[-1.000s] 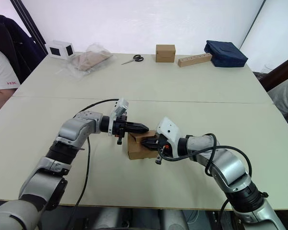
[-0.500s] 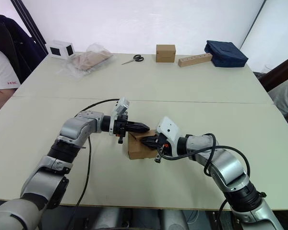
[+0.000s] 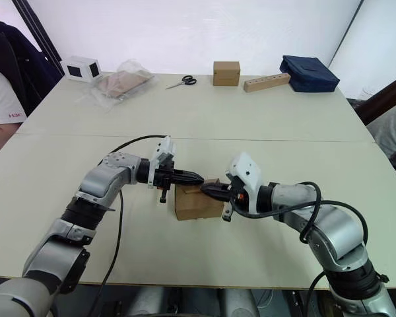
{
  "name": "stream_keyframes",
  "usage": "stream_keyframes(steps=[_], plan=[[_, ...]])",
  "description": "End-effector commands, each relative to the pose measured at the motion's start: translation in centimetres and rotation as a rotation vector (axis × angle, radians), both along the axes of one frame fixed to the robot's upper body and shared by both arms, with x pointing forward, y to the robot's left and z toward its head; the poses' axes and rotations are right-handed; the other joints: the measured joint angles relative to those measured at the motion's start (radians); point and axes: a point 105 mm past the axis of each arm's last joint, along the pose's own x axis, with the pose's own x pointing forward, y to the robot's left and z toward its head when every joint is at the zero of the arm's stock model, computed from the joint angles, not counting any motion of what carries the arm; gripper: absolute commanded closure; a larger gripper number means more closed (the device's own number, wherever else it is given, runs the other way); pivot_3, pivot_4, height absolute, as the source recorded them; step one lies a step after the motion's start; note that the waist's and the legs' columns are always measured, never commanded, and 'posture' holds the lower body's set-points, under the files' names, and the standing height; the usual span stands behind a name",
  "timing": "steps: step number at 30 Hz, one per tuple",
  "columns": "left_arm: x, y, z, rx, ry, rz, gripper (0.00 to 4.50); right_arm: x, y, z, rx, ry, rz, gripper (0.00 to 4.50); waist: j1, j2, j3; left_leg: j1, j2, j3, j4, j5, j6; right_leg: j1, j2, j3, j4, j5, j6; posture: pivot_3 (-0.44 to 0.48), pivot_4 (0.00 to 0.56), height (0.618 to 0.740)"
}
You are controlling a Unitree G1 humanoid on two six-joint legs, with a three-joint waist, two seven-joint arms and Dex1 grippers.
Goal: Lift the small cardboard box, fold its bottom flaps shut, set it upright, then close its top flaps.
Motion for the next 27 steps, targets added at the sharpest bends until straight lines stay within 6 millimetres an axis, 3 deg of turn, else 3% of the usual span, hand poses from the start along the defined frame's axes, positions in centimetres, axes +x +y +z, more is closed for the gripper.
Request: stream_keyframes(steps=[1, 4, 11, 15, 22, 27], plan=[[-0.9, 0.4, -2.2, 0.112, -0.003, -0.033, 4.48, 0.8, -0.3, 0.1, -0.007, -0.034, -0.031, 4.50, 0.001, 0.000, 0.000, 0.000, 0.000, 0.000, -0.001, 0.000, 0.000, 0.000, 0.000, 0.000, 0.000, 0.000, 0.000, 0.000, 0.150, 0.740], [-1.0, 0.6, -2.1, 0.126, -0.033, -0.039, 4.48, 1.3, -0.3, -0.7, -0.023, -0.023, -0.045, 4.50, 0.000, 0.001, 0.000, 0.000, -0.001, 0.000, -0.004, 0.000, 0.000, -0.001, -0.001, 0.000, -0.002, 0.000, -0.001, 0.000, 0.150, 0.740], [-1.4, 1.3, 0.0, 0.078, -0.032, -0.015, 4.48, 0.7, 0.1, -5.5, -0.159, 0.049, -0.006, 4.50, -0.003, 0.001, -0.001, 0.000, -0.001, 0.001, -0.010, 0.000, 0.000, -0.001, -0.001, -0.001, -0.007, 0.000, 0.000, 0.000, 0.150, 0.740], [-1.8, 1.8, 0.0, 0.074, -0.014, 0.000, 4.48, 0.9, 0.2, -4.3, -0.126, 0.010, -0.007, 4.50, 0.000, 0.001, -0.001, 0.000, -0.001, 0.001, -0.010, 0.000, 0.000, -0.001, 0.001, -0.002, -0.007, 0.000, 0.000, 0.000, 0.150, 0.740], [-2.0, 1.6, 3.3, -0.085, 0.064, 0.063, 4.48, 0.6, 0.4, -0.8, -0.053, -0.060, 0.002, 4.50, 0.001, 0.000, 0.000, 0.001, 0.000, 0.000, -0.009, 0.001, 0.000, 0.000, 0.004, -0.001, -0.007, 0.000, 0.000, 0.000, 0.150, 0.740], [-2.7, 1.5, 3.1, -0.079, 0.087, 0.072, 4.48, 0.3, 0.6, -0.3, -0.041, -0.060, 0.008, 4.50, 0.001, 0.000, 0.000, 0.000, 0.000, 0.000, -0.009, 0.000, 0.000, 0.000, 0.005, -0.001, -0.007, 0.002, 0.003, 0.000, 0.150, 0.740]])
